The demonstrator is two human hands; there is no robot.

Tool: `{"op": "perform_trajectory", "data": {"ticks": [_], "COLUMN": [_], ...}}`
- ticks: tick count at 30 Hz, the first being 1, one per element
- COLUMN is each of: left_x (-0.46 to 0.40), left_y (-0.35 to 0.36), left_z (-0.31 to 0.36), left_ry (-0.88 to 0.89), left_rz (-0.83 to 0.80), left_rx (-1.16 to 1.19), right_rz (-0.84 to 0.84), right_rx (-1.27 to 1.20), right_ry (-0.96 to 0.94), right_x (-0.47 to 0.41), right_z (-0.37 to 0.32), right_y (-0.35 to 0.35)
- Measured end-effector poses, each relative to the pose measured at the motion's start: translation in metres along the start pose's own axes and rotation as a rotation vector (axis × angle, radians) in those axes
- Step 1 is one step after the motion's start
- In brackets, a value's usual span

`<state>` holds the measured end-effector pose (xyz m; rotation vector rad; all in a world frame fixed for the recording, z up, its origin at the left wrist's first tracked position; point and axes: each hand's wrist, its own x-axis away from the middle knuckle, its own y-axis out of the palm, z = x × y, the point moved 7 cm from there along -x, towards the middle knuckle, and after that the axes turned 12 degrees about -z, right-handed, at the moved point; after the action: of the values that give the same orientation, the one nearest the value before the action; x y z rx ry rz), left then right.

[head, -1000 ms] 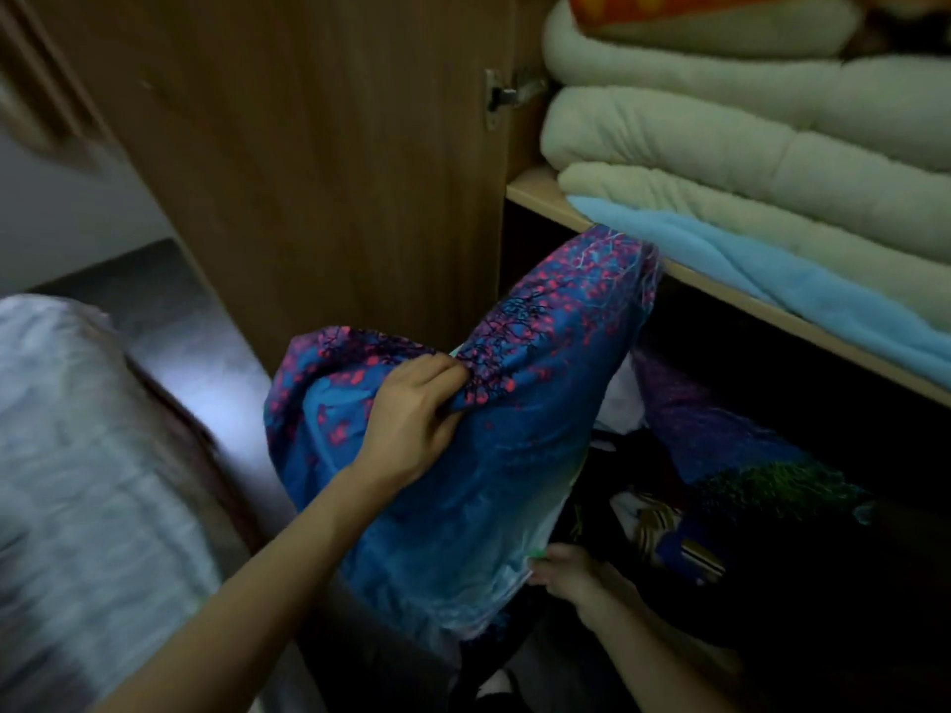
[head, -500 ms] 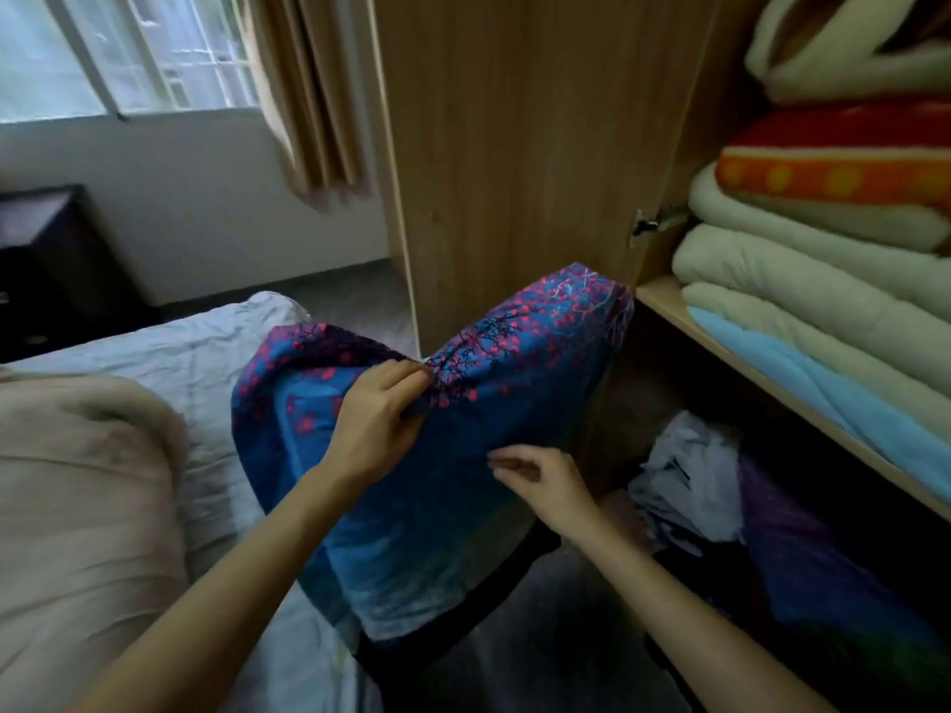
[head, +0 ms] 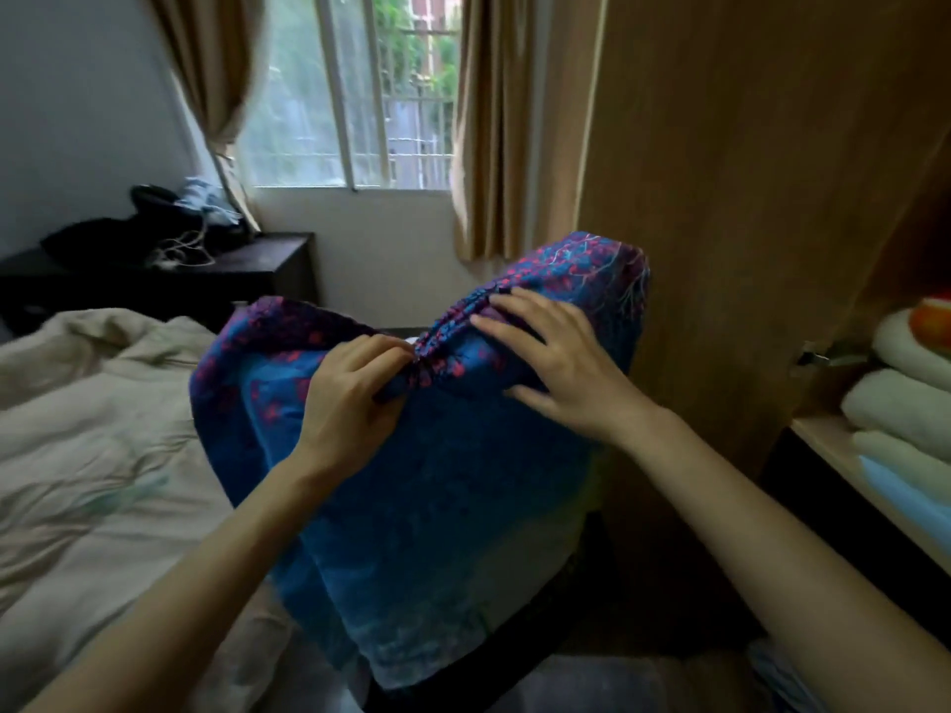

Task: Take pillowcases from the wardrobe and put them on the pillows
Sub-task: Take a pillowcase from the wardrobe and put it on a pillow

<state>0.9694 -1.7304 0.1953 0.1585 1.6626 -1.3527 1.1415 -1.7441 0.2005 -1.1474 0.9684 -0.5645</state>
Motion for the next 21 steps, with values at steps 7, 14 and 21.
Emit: {"op": "perform_trajectory", "data": {"ticks": [7,14,21], "left_x": [0.011,0.032,0.032], "left_y": [-0.044,-0.06,-0.071], "left_z": [-0.039,-0.089,-0.159], "left_ry": [-0.12,-0.179,-0.313], "left_rz": [-0.033,-0.132,-0.069], "left_rx": [-0.283,-0.477,-0.52], "right_rz": [-0.096,-0.024,0.258], "right_rx": [0.088,-0.06,-0.166], "right_ry": [-0.153,-0.351,-0.399], "right_x": [-0.106,-0.179,-0.244], "right_z": [-0.029,-0.062,-0.081], "right_y": [0.011,0.045,0.077]}}
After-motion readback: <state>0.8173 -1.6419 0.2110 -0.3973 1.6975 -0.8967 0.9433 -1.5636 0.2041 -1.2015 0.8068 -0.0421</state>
